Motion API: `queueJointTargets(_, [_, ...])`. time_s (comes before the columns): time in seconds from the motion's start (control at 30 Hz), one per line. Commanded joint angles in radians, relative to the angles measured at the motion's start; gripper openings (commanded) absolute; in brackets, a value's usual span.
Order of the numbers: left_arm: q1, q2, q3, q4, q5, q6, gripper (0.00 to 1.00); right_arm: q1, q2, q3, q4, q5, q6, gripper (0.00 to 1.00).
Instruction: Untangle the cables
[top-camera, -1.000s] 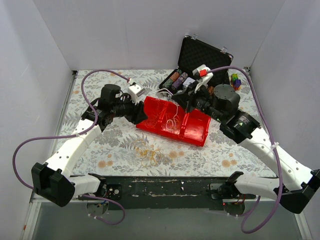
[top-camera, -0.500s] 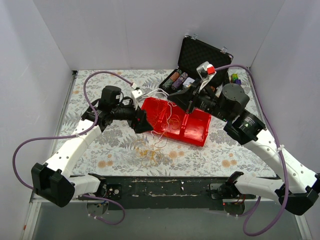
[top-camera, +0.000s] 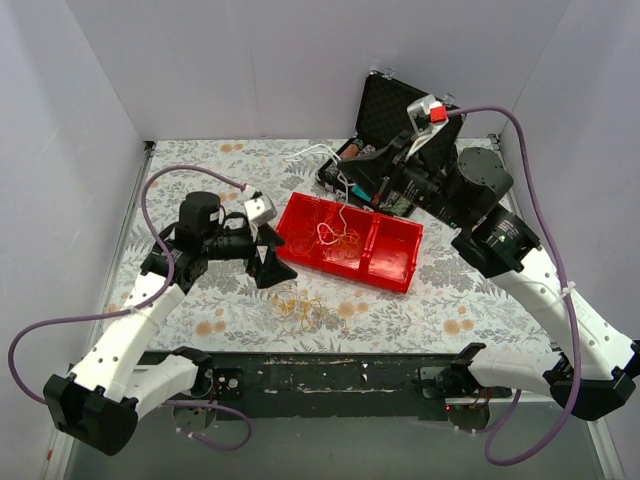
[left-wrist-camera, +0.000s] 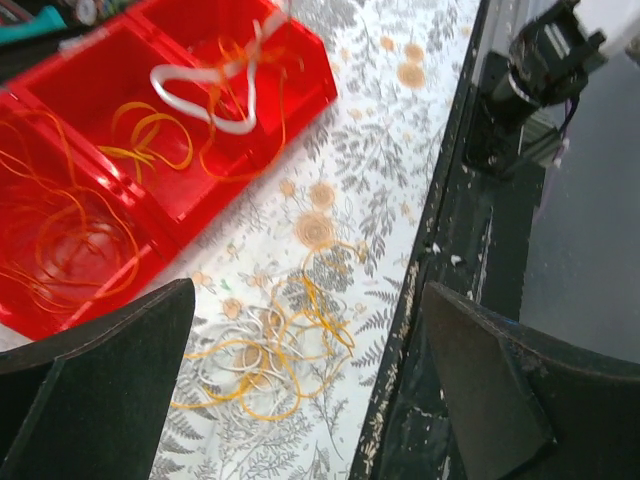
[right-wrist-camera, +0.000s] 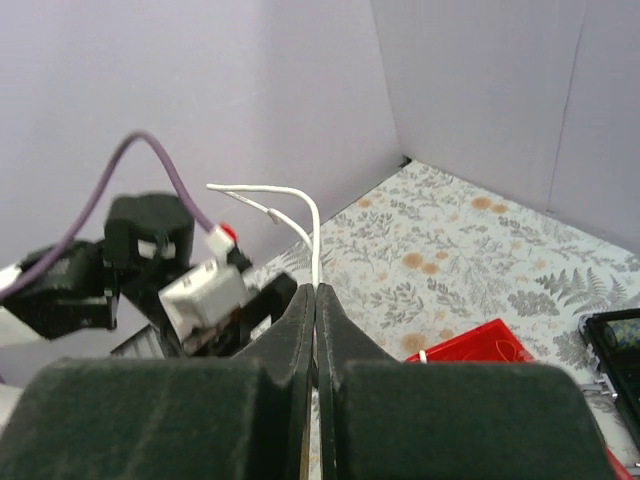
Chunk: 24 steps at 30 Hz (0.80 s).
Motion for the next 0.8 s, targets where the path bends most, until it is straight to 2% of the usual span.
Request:
queueJointTargets(0.0, [-0.024,-0.033,-0.127,0.014,0.018,0.11,0.98,0.0,0.037,0.096,0.022,0.083,0.015,0.01])
queueJointTargets(0.1, [-0.083,-0.053,-0.205,0.115,-0.068,0.142,0.98,0.002,0.058,0.12,0.037,0.086,0.028,0.01])
queueJointTargets(0.23, [-0.181,-0.083,-0.314,0.349,-0.238,0.194,0.98,0.002,0.083,0.14,0.052,0.081,0.05,0.01])
queueJointTargets(0.4, [-0.288,-0.1,-0.428,0.603,-0.373,0.326,0.98,0.002,0.106,0.168,0.063,0.07,0.067,0.01])
queueJointTargets(0.57, [-0.324,-0.07,-0.471,0.747,-0.479,0.366,0.98,0.002,0.117,0.171,0.075,0.052,0.085,0.01])
queueJointTargets(0.7, [-0.34,-0.039,-0.495,0.853,-0.57,0.388,0.88,0.002,0.114,0.167,0.079,0.038,0.094,0.01])
queueJointTargets(0.77, [-0.345,-0.021,-0.503,0.865,-0.58,0.412,0.85,0.002,0.107,0.163,0.08,0.035,0.099,0.01])
